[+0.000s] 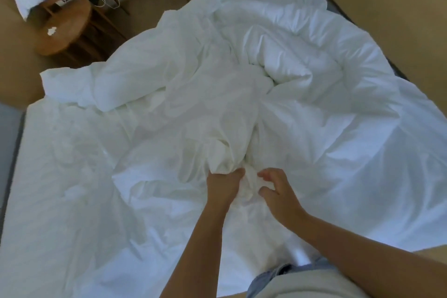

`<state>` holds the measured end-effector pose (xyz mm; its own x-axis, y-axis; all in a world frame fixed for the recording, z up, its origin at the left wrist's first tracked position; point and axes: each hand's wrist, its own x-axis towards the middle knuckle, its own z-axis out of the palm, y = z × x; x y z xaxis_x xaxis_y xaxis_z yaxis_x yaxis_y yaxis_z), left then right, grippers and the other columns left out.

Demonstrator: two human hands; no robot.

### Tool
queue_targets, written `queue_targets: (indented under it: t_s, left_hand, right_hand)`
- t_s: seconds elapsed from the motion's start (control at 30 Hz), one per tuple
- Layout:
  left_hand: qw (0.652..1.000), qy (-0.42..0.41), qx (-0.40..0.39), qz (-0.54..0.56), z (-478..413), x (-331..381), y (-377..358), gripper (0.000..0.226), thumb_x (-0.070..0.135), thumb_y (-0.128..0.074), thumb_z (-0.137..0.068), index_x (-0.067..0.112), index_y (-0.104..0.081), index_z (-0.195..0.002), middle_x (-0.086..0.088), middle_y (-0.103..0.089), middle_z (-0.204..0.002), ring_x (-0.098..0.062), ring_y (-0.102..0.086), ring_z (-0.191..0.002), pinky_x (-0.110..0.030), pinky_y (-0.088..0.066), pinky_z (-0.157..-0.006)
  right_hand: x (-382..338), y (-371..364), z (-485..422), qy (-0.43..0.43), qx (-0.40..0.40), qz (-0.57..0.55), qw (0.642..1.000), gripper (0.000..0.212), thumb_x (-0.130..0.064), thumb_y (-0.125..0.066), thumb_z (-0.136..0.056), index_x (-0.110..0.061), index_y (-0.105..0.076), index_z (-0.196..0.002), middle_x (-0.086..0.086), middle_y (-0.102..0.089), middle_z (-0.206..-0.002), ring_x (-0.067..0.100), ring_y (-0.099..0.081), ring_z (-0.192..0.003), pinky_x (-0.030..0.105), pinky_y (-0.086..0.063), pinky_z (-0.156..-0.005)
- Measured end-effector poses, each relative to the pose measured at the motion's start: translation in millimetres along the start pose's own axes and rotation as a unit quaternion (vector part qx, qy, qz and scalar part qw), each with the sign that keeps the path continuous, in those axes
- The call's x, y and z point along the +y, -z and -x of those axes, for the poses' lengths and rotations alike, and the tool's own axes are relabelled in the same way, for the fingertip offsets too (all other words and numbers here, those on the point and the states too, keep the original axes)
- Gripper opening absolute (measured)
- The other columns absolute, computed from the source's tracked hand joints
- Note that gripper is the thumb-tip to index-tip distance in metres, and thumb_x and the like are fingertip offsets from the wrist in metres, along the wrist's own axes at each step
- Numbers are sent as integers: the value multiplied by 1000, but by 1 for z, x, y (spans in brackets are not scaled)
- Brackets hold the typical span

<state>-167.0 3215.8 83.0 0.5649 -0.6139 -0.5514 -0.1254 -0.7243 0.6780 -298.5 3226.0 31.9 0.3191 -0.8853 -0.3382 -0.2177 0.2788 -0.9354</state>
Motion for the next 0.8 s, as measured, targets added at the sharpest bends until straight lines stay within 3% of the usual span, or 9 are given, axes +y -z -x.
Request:
queue_targets:
  t_s: [0.07,0.13,0.23,0.33,0.4,0.53,0.57,0.7,0.8]
  left_hand:
    - [989,-56,-9,-136,2,-19,2,23,14,-70,-82,13,-62,-104,-5,-66,-95,-23,-63,-89,-24,-52,-80]
    - [978,-55,-41,-194,0,-37,5,27,10,-67,-83,8,-62,-109,-10,-66,-99,-29,-63,-96,-34,-53,-82]
    - [980,-32,-44,-192,-2,-47,8,23,-1,-67,-76,19,-55,-76,0,-60,-73,-23,-62,-75,-24,-48,-60]
    - [977,-44,-13,-210,-3,-50,9,39,0,-69,-74,28,-43,-68,8,-51,-65,-11,-52,-61,-22,-43,-57]
    - [975,-52,6,-218,-3,-49,12,40,0,-68,-75,29,-41,-67,9,-50,-65,-7,-50,-60,-20,-42,-56]
    - [967,-82,9,-242,-6,-41,27,35,-6,-61,-76,17,-41,-60,-1,-48,-58,-21,-50,-60,-30,-41,-59]
    - [964,-94,23,-249,-6,-36,33,34,-5,-61,-76,16,-42,-58,0,-48,-57,-21,-50,-59,-29,-40,-57]
    - [984,-122,95,-91,-12,9,47,14,-6,-64,-67,3,-55,-62,-3,-57,-58,-18,-55,-53,-23,-44,-48]
    - [991,-119,30,-56,-17,44,26,27,0,-75,-65,17,-55,-70,4,-57,-68,-14,-57,-61,-24,-49,-57]
  right_hand:
    - [27,6,-15,-78,15,65,995,29,2,-61,-82,-4,-54,-109,5,-47,-112,21,-47,-108,31,-39,-97]
    - [54,10,-27,-121,-21,172,978,40,-10,-65,-83,-1,-50,-119,13,-46,-122,26,-45,-115,28,-33,-99]
    - [75,3,-35,-169,-5,190,967,69,-37,-74,-78,-4,-43,-130,13,-43,-130,27,-40,-123,30,-31,-100]
    - [71,-17,-47,-191,40,191,962,97,-60,-76,-64,-7,-36,-134,10,-40,-134,27,-36,-127,38,-37,-102]
    - [58,-25,-61,-205,110,170,958,104,-62,-75,-64,-5,-31,-139,11,-40,-135,29,-37,-129,41,-37,-104]
    - [23,-10,-104,-152,132,170,965,35,-24,-50,-95,2,-51,-118,19,-56,-118,35,-53,-114,35,-42,-87]
    - [9,-2,-114,-132,127,157,970,28,-17,-45,-96,1,-54,-116,19,-59,-116,35,-55,-111,34,-43,-86]
    - [-74,23,-142,-44,107,64,991,29,-20,-40,-97,0,-56,-111,17,-61,-109,32,-59,-101,38,-48,-83]
    - [-128,26,-142,-33,43,-34,998,30,-23,-40,-98,-2,-57,-110,14,-62,-100,28,-62,-88,32,-52,-66]
